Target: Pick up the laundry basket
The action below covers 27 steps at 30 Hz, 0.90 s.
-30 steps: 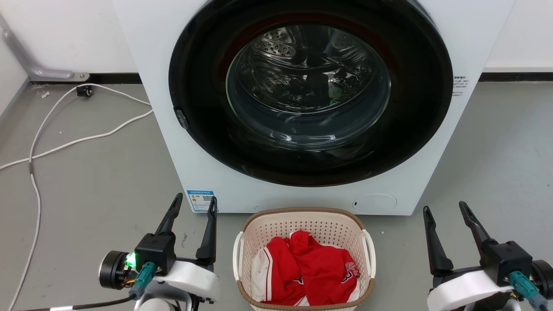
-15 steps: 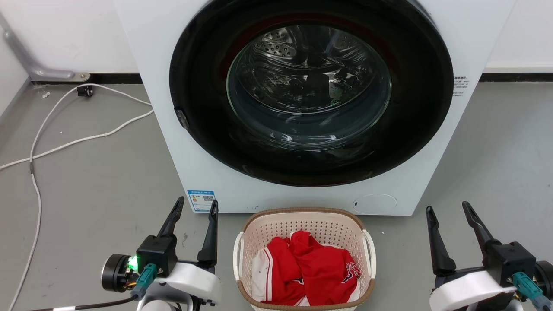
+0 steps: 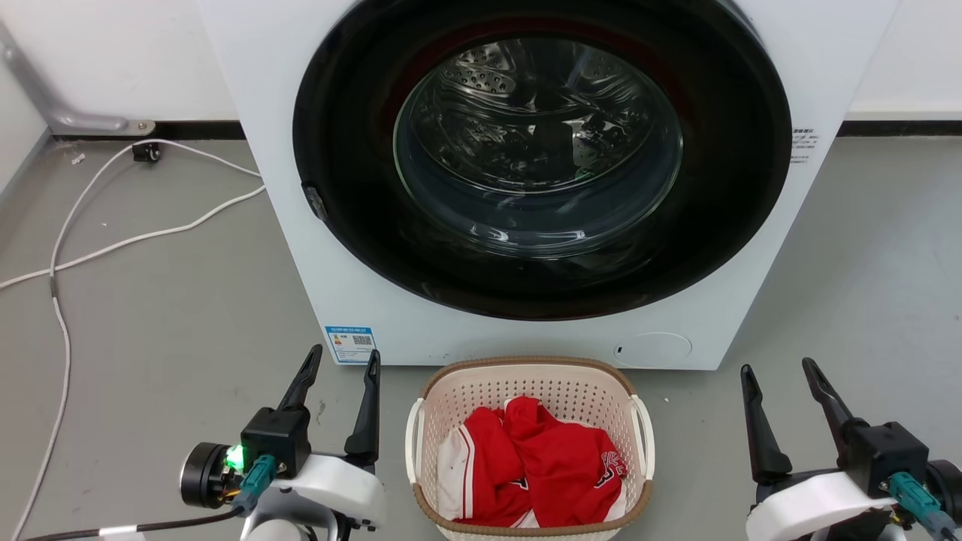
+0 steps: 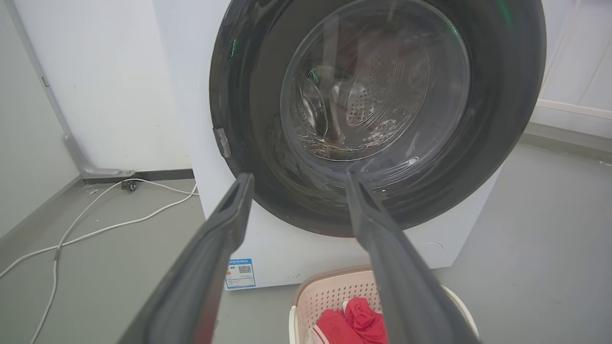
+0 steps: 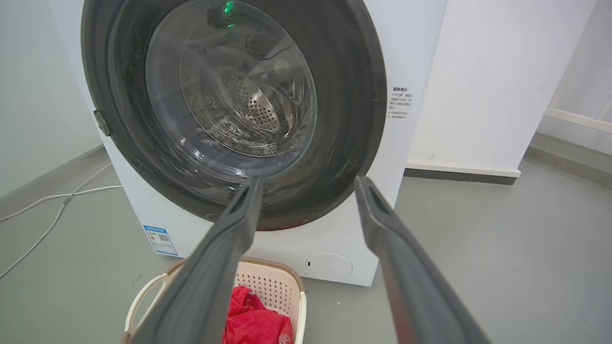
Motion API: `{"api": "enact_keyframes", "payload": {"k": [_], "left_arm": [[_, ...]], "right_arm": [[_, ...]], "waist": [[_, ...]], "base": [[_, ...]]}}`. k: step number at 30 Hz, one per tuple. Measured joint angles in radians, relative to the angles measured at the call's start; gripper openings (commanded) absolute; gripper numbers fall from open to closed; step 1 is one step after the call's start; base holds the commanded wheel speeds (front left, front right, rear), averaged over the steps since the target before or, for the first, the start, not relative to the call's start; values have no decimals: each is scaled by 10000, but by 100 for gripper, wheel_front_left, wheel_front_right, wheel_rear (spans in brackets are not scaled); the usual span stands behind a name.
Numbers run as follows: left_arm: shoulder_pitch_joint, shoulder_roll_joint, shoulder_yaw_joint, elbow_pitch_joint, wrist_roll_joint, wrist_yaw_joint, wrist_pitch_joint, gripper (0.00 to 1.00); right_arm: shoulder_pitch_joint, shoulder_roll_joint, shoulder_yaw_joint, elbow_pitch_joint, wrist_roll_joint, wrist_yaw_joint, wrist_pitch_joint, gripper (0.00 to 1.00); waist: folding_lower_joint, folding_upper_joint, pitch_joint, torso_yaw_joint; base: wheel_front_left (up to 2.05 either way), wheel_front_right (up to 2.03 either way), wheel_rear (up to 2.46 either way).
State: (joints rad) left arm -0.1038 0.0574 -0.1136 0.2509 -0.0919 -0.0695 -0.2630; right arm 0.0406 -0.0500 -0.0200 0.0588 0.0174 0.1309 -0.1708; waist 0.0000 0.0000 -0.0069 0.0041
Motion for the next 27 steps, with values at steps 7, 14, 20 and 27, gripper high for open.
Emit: {"api": "enact_keyframes", "payload": {"k": [7, 14, 20, 27], "left_arm": [[-924, 4, -59, 832, -96, -73, -2, 100], [-2576, 242, 52, 2209, -284, -186, 113, 100], [-3982, 474, 142, 3722, -729, -382, 303, 100], [-5403, 838, -48, 5446, -1223, -554, 487, 100]], "right_arm": [[-686, -2, 13, 755, 8, 0, 349, 100], [-2257, -6, 121, 2240, 142, 0, 675, 100], [-3827, -6, 336, 4000, 479, 0, 836, 100], [-5550, -8, 677, 6000, 752, 0, 786, 100]], "waist": [[0, 0, 621, -29], [0, 0, 1839, -176], [1, 0, 3070, -346], [2, 0, 4519, -507]], "base": [[0, 0, 0], [0, 0, 0], [0, 0, 0], [0, 0, 0]]}}
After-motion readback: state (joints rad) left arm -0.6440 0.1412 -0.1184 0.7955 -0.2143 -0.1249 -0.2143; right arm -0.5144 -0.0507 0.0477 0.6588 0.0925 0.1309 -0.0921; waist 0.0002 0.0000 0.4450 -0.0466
